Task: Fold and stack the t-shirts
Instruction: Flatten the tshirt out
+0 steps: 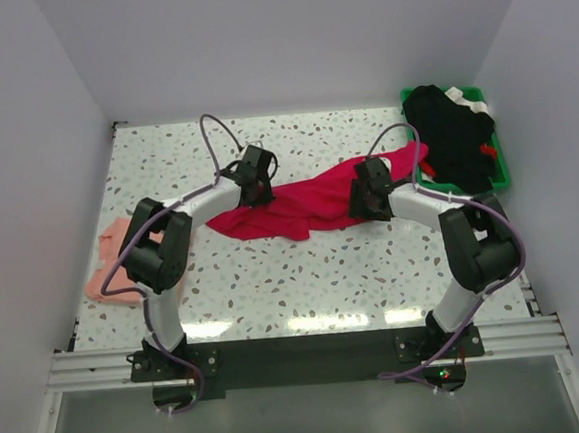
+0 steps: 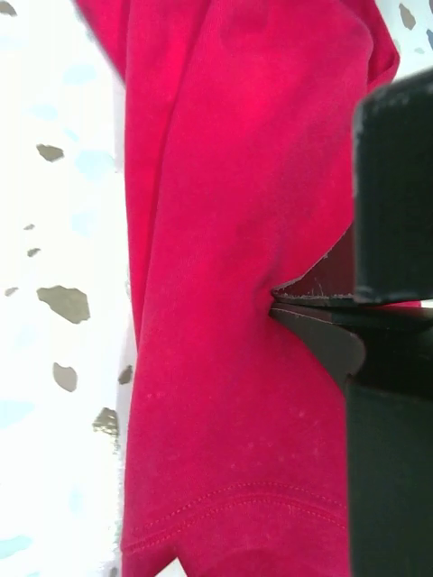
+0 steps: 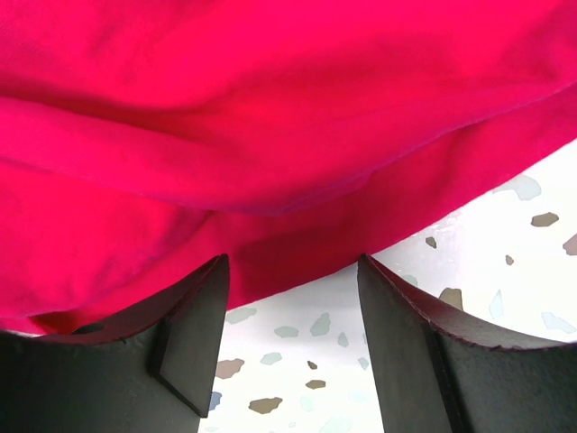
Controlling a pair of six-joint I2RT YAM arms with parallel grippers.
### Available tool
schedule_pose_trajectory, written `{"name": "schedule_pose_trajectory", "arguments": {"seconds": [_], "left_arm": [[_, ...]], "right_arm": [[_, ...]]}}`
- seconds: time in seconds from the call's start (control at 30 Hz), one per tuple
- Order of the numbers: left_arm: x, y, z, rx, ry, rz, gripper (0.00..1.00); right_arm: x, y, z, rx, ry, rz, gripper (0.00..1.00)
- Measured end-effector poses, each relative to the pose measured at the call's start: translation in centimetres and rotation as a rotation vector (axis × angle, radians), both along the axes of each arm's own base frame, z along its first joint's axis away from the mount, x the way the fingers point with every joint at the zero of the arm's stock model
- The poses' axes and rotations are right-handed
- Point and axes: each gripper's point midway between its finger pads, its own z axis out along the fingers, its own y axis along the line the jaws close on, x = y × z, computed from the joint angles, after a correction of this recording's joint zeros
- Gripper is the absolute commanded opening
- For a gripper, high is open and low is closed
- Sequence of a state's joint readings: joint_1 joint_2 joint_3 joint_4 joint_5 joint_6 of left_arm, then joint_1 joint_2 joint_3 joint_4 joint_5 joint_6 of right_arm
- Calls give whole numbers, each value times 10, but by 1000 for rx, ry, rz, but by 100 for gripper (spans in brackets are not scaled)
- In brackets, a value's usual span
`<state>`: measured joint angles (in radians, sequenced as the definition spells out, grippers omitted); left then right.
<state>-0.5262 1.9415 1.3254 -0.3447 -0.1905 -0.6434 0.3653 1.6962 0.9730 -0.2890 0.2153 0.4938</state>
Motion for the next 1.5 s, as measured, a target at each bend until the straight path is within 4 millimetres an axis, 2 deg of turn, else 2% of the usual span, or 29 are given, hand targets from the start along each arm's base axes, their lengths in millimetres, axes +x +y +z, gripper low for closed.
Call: {"name": "schedule_pose_trajectory", "arguments": {"seconds": [0.17, 0.33, 0.5, 0.57, 0.67, 0.77, 0.83, 1.07, 1.17, 1.33, 1.5], "left_arm": [[12, -3, 15, -12, -33, -2, 0], [18, 5, 16, -24, -31, 16, 0], [24, 16, 17, -40, -25, 38, 0], [27, 21, 18, -53, -22, 47, 0], [37, 32, 22, -75, -25, 71, 0], [48, 45, 29, -100, -39, 98, 0], [57, 53, 34, -123, -53, 114, 0], [77, 72, 40, -189, -71, 147, 0], [91, 76, 43, -213, -81, 153, 0], [121, 83, 45, -251, -105, 167, 0], [150, 106, 39, -288, -119, 210, 0]], "right_arm": [[1, 0, 0, 3, -5, -3, 62], [-2, -1, -4, 0, 2, -5, 62], [-2, -2, -6, -2, 6, -6, 54], [-1, -2, -6, -5, 6, -5, 48], [1, -2, -7, -11, 4, -7, 33], [7, 0, -7, -14, 5, -7, 8], [10, 1, -7, -12, 3, -4, 1], [13, 3, -7, -10, 2, -1, 0], [11, 3, -6, -8, 5, 1, 0], [-5, 1, -5, 11, 17, 12, 0], [-29, -1, 2, 46, 12, 26, 0]]}}
